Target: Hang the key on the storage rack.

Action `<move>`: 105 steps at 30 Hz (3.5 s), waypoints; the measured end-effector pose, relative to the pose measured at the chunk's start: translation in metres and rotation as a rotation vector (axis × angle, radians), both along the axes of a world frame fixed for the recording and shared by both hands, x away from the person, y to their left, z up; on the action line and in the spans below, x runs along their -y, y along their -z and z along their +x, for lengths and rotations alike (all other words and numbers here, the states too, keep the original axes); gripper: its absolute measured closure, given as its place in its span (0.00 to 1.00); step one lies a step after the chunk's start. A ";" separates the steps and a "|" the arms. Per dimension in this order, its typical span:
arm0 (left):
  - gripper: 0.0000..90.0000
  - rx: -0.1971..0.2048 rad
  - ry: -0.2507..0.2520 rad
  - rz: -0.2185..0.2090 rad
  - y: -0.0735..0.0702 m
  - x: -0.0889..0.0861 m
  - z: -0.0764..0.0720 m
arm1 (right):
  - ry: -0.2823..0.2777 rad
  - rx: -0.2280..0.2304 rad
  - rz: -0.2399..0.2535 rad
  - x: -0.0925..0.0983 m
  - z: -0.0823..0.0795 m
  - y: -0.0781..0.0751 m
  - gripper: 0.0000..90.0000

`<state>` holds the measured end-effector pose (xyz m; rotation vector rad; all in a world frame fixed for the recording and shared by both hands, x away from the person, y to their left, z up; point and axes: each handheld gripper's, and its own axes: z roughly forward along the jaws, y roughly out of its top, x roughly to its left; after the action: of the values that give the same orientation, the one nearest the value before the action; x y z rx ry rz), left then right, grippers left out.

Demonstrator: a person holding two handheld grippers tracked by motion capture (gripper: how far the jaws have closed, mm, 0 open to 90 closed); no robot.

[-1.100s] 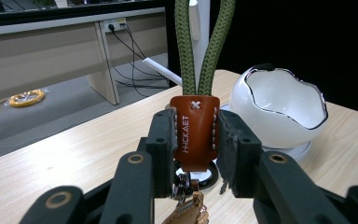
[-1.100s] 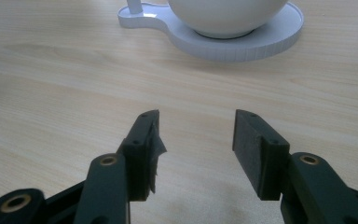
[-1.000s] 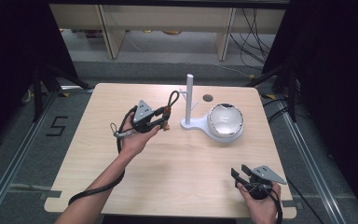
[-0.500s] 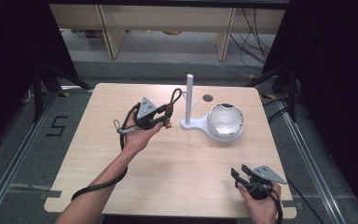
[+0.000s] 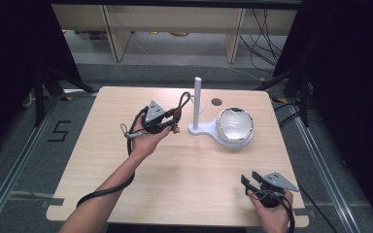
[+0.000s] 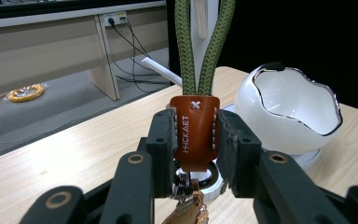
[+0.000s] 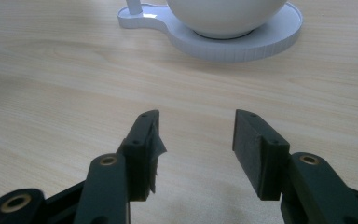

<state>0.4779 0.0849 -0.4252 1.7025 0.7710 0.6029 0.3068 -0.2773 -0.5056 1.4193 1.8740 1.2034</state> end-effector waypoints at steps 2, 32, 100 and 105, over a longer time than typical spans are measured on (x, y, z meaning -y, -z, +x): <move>0.75 -0.001 -0.001 0.003 0.001 0.000 0.001 | 0.000 0.000 0.001 0.000 0.000 0.000 0.58; 0.75 -0.047 -0.001 0.012 0.010 0.016 0.013 | 0.012 0.010 -0.027 0.002 -0.001 -0.002 0.58; 0.59 -0.133 0.023 0.085 0.017 -0.040 -0.045 | 0.007 -0.012 0.000 0.000 -0.004 -0.003 0.58; 0.57 -0.137 -0.001 0.086 0.026 -0.060 -0.062 | 0.006 -0.014 -0.008 0.001 -0.003 -0.002 0.58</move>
<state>0.4161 0.1450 -0.4517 1.8377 0.8534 0.5304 0.3035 -0.2779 -0.5034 1.4319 1.8803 1.1847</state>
